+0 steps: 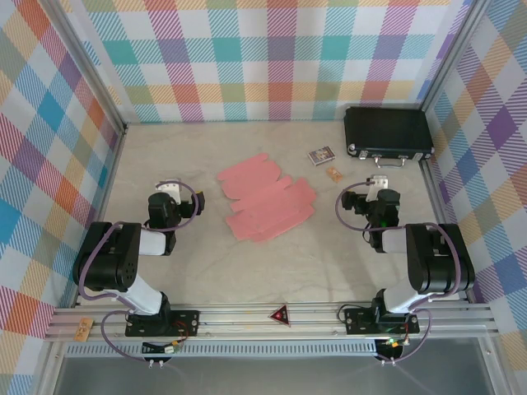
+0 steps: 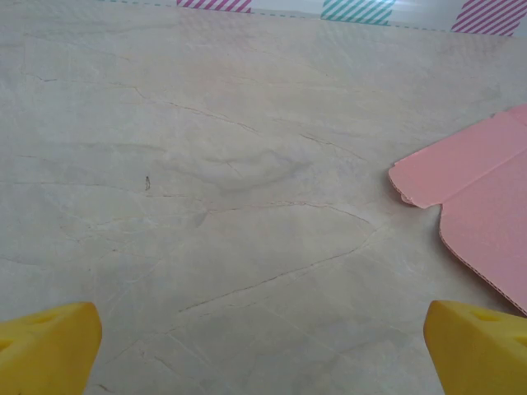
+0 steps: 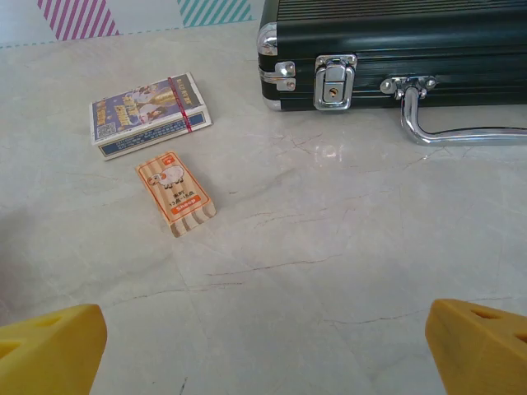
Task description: Fold the paper box
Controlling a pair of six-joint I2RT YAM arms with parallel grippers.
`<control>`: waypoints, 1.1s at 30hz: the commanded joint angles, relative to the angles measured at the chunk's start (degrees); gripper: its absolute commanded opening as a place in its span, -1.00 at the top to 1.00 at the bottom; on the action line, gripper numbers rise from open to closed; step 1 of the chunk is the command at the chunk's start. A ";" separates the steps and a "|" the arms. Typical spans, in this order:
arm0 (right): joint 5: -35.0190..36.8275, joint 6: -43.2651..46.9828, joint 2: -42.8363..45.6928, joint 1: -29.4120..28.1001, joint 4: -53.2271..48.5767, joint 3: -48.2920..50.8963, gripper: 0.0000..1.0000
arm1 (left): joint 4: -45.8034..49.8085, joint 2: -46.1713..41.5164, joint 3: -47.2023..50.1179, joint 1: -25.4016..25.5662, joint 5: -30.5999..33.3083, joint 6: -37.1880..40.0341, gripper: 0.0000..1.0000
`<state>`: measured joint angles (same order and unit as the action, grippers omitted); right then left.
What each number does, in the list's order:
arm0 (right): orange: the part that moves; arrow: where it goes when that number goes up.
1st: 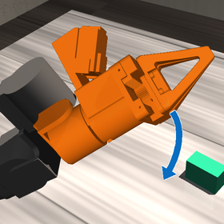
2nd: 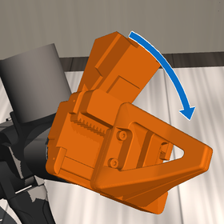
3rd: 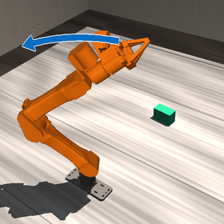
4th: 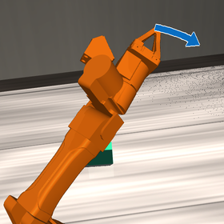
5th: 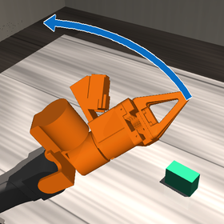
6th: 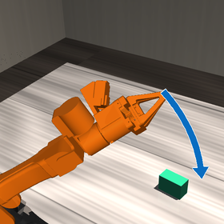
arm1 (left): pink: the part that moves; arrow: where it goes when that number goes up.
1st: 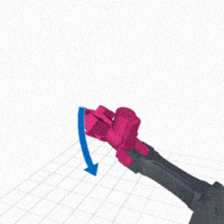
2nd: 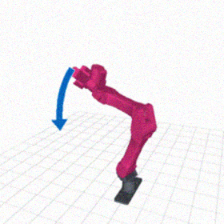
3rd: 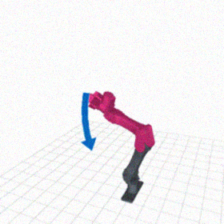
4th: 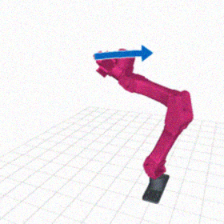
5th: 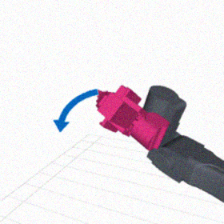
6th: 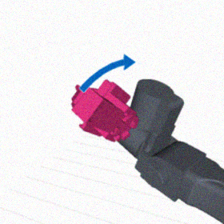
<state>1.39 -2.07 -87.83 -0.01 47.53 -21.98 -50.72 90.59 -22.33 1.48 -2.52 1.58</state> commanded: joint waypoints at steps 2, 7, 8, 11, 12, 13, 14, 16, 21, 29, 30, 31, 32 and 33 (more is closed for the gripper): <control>-1.04 0.81 -0.23 -0.21 0.72 -1.31 -0.98 | 0.09 0.29 -0.94 0.22 -0.89 0.91 -0.99; -2.26 1.43 -0.32 -0.25 0.13 -1.67 -0.98 | 0.09 0.28 -0.89 0.28 -0.95 0.89 -0.99; -2.27 1.36 -0.32 -0.24 0.15 -1.66 -0.98 | 0.09 0.27 -0.90 0.26 -0.90 0.88 -1.00; -2.27 1.43 -0.32 -0.23 0.11 -1.67 -0.98 | 0.09 0.29 -0.88 0.24 -0.90 0.82 -1.00; -2.27 1.38 -0.32 -0.25 0.11 -1.67 -0.98 | 0.09 0.30 -0.88 0.21 -0.86 0.82 -0.99; -2.27 1.36 -0.32 -0.24 0.11 -1.67 -0.98 | 0.09 0.29 -0.99 0.21 -0.90 0.85 -0.99; -2.26 1.36 -0.28 -0.25 0.11 -1.67 -0.98 | 0.10 0.28 -0.92 0.20 -0.90 0.81 -0.99; -2.26 1.35 -0.32 -0.21 0.11 -1.67 -0.98 | 0.09 0.27 -0.95 0.20 -0.89 0.80 -0.99; -2.27 1.23 -0.28 -0.23 0.02 -1.75 -0.98 | 0.16 0.25 -0.96 0.20 -0.59 0.79 -1.00; -2.24 1.34 -0.32 -0.25 0.02 -1.67 -0.98 | 0.45 0.29 -1.09 0.30 0.85 0.34 -1.00; -2.27 1.32 -0.32 -0.25 0.08 -1.66 -0.98 | 0.45 0.26 -1.08 0.28 0.83 0.33 -0.99; -2.27 1.34 -0.27 -0.25 0.15 -1.62 -0.98 | 0.38 0.29 -1.05 0.30 0.88 0.30 -0.99; -2.33 1.36 -0.16 -0.25 0.39 -1.45 -0.98 | 0.21 0.20 -0.95 0.32 0.84 0.29 -0.99; -2.44 1.36 0.17 -0.25 0.57 -1.32 -0.98 | 0.04 -0.14 -0.86 0.29 1.47 0.05 -0.99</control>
<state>0.30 -1.58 -87.83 -0.01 47.09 -22.63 -50.54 90.59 -22.33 1.48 -1.89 1.54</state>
